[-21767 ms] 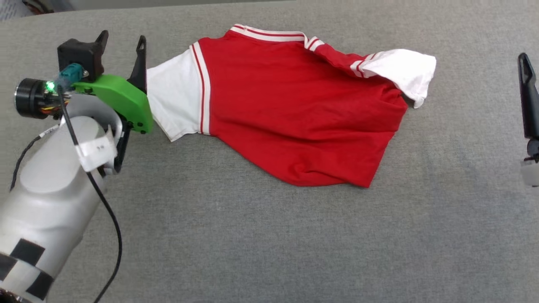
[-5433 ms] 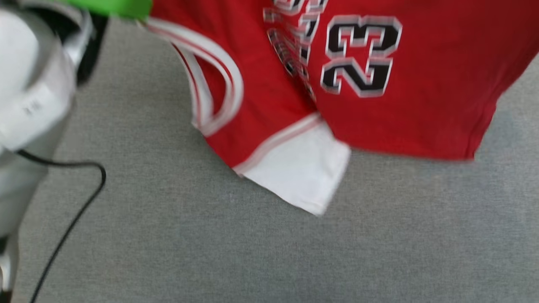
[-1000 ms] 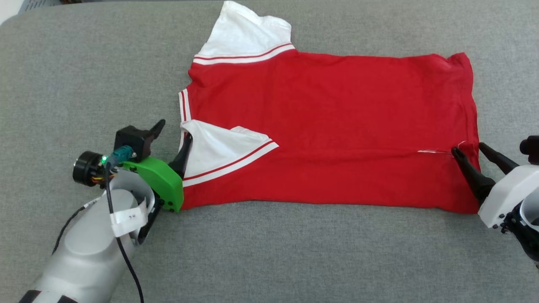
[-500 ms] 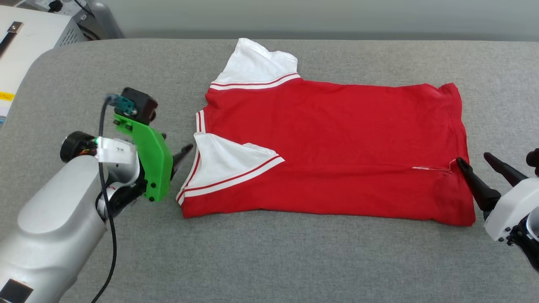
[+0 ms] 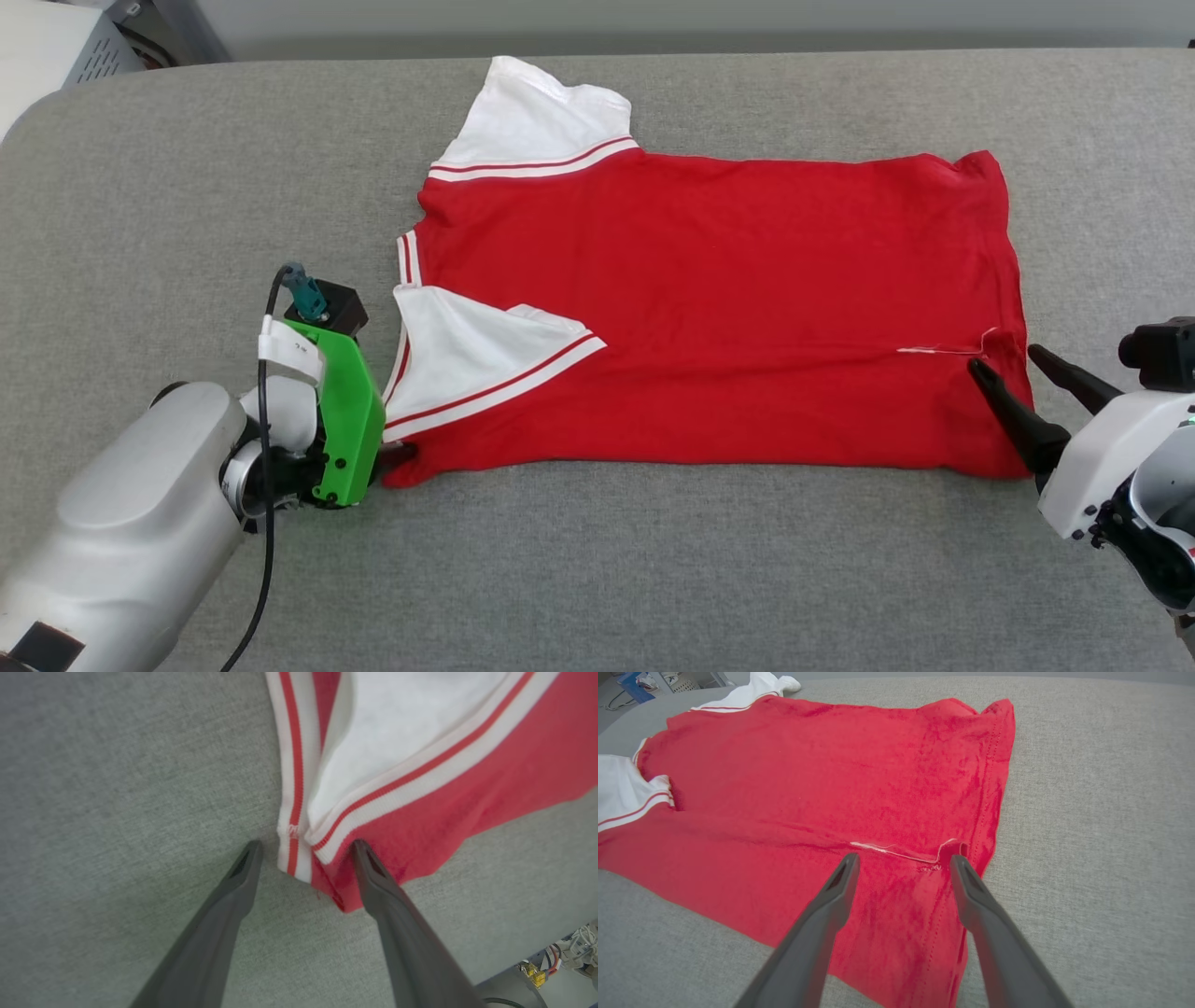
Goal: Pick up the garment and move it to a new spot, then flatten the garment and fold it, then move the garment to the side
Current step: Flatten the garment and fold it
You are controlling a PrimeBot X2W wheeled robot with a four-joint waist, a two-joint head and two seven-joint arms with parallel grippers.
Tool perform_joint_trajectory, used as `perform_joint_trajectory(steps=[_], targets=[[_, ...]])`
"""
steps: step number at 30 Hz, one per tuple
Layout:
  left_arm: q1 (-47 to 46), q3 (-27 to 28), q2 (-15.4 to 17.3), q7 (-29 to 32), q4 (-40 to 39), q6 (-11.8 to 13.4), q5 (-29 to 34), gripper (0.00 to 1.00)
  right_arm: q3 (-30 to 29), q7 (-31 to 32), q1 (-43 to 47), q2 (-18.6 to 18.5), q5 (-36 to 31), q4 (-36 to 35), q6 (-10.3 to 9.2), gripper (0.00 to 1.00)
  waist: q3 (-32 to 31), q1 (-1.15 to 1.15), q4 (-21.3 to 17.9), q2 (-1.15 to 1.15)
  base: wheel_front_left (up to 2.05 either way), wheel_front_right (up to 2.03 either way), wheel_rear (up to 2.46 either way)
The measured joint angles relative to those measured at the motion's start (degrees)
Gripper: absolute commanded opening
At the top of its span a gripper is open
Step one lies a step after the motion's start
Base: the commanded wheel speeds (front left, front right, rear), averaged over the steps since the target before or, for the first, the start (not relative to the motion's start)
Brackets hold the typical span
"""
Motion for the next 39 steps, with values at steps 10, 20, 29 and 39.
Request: perform_joint_trajectory(steps=[10,20,29,39], targets=[[0.4,-2.0,0.3,-5.0,0.6,0.0,-0.4,0.00,-0.2,0.4,-1.5,-1.5,-1.1,-1.1,0.00,1.00,0.1,0.00,-1.0,0.00,0.00,0.00,0.00],[1.3,-2.1,2.6,-13.0,-5.4,0.0,-0.1,0.00,-0.8,20.0,-5.8,-10.7,1.6,-7.5,0.00,1.00,-2.0,0.00,0.2,0.00,0.00,0.00,0.00],[1.2,-2.1,3.3,-14.4,-8.5,0.1,0.9,0.00,-0.4,34.1,-5.7,-10.8,5.0,-5.1,0.00,1.00,-0.2,0.00,1.3,0.00,0.00,0.00,0.00],[0.4,-2.3,1.8,-16.2,-8.3,0.3,2.7,0.00,2.8,31.3,-4.9,-5.4,1.9,4.6,-0.08,1.00,3.1,0.00,3.1,0.00,0.00,0.00,0.00]])
